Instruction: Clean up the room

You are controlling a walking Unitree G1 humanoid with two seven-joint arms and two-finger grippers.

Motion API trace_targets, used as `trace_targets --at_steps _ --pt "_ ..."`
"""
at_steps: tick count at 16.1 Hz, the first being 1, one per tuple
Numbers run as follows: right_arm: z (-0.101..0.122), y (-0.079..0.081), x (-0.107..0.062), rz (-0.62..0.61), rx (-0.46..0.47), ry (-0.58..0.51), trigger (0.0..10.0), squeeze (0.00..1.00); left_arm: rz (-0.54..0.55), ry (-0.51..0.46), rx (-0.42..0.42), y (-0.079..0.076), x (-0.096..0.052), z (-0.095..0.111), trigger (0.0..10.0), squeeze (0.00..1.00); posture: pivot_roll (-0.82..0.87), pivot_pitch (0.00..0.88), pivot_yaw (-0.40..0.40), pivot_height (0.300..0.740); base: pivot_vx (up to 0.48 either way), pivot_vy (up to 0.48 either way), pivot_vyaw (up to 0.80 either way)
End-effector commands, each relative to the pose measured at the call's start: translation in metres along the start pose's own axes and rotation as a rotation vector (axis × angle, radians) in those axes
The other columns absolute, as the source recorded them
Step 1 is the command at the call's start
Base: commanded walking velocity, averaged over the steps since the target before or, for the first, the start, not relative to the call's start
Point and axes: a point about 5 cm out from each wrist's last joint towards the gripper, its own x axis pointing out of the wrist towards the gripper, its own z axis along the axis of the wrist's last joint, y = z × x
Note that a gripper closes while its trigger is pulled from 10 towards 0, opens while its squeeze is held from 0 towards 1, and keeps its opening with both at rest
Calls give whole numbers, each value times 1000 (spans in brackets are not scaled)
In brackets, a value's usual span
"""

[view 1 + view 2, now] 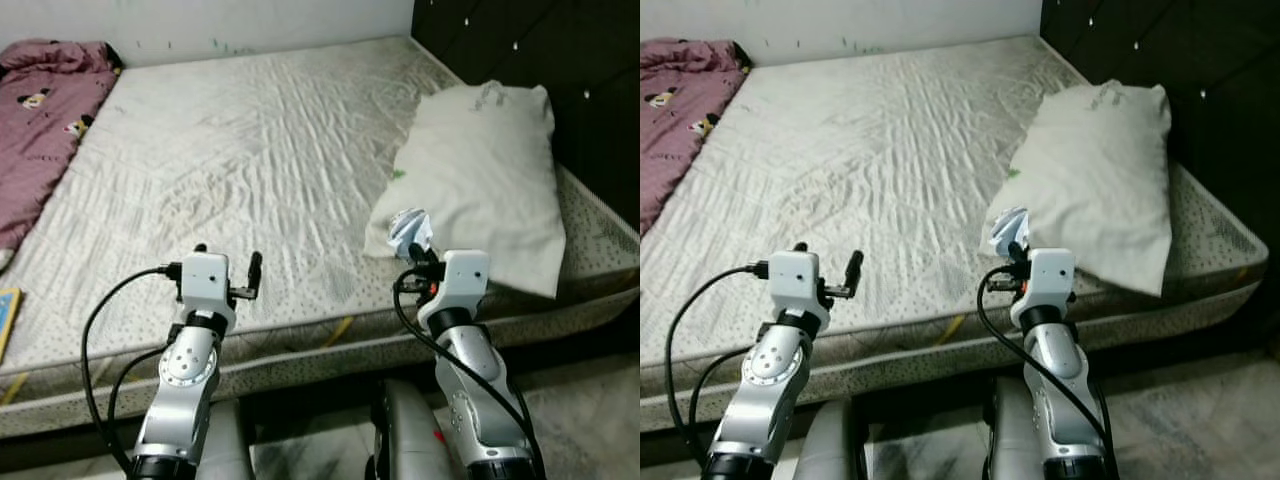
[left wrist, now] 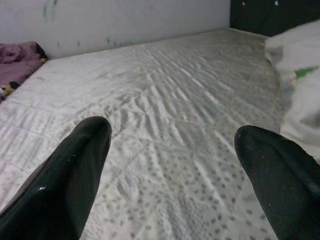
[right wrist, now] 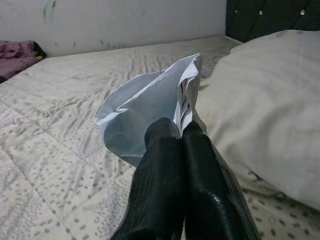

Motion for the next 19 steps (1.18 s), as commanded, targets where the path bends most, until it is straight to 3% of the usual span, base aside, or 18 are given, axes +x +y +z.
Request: trace_targets --at_steps 1,8,15,19 --pt "2 5 2 26 8 -1 10000 0 15 4 13 3 -3 1 10000 0 11 0 47 667 0 0 0" --pt "1 4 1 18 10 9 10000 0 -7 20 5 -1 -3 2 10000 0 2 0 52 740 0 0 0" --pt "-1 2 3 0 15 18 10000 0 -101 0 57 -12 0 6 10000 0 1 0 45 740 0 0 0" --pt "-3 1 3 -7 13 24 10000 0 -98 -12 68 -12 -2 7 10000 0 2 0 48 740 0 0 0"
